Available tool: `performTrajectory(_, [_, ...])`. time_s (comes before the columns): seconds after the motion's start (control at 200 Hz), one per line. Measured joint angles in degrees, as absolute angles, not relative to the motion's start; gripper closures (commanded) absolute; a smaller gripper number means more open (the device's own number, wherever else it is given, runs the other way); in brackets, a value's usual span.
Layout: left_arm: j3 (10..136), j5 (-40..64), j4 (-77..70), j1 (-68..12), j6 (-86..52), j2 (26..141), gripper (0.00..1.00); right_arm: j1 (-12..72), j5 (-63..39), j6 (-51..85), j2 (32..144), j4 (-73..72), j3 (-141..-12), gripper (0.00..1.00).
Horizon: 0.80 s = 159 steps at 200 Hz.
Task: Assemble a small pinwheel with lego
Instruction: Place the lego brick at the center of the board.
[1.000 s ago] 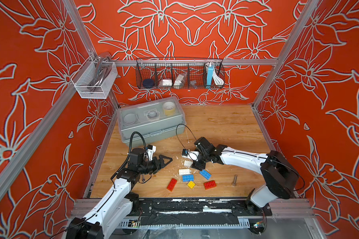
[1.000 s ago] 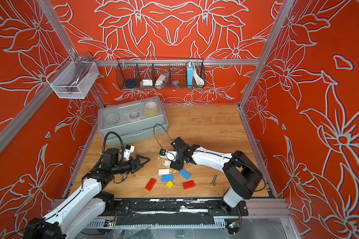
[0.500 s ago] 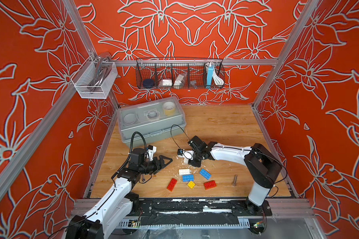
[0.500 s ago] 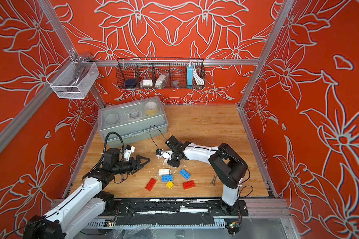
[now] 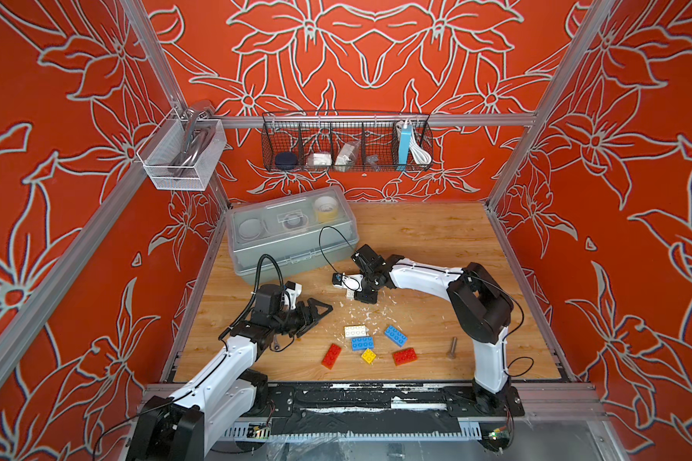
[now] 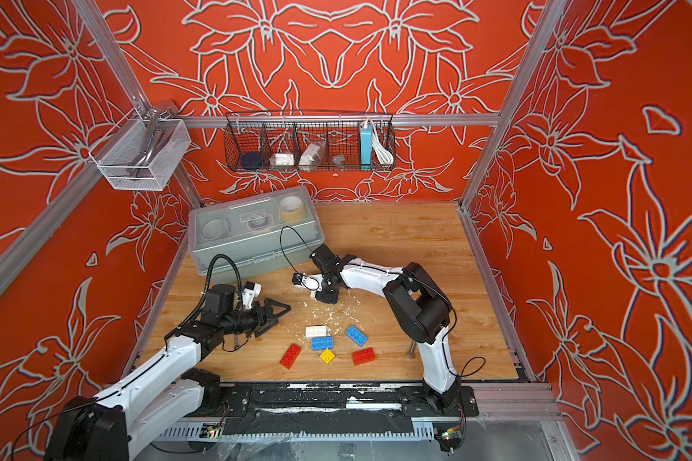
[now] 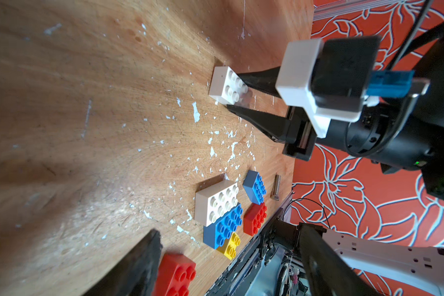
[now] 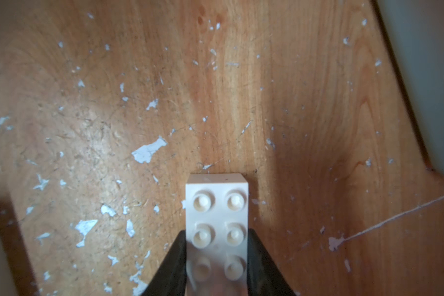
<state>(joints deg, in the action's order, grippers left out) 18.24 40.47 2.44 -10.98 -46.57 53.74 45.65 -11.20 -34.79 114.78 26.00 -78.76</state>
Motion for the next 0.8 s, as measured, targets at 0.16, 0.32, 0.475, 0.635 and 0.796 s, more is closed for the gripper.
performTrajectory(0.16, [19.1, 40.4, 2.6, -11.0, -46.3, 54.9, 0.14, 45.4, -11.5, -34.5, 115.2, 28.7, -80.8, 0.42])
performTrajectory(0.32, [20.1, 40.4, 3.4, -11.0, -46.0, 54.8, 0.13, 45.3, -11.5, -33.3, 113.2, 28.5, -80.1, 0.38])
performTrajectory(0.475, [20.0, 41.6, 5.0, -11.1, -47.0, 53.1, 0.15, 45.5, -12.2, -31.4, 103.7, 27.8, -73.7, 0.38])
performTrajectory(0.635, [18.5, 43.7, 5.1, -12.5, -49.1, 52.5, 0.16, 47.1, -14.6, -28.4, 93.0, 24.1, -64.7, 0.39])
performTrajectory(0.796, [17.8, 41.2, 7.8, -12.9, -49.1, 50.7, 0.16, 51.2, -16.0, -25.8, 90.5, 21.3, -58.3, 0.39])
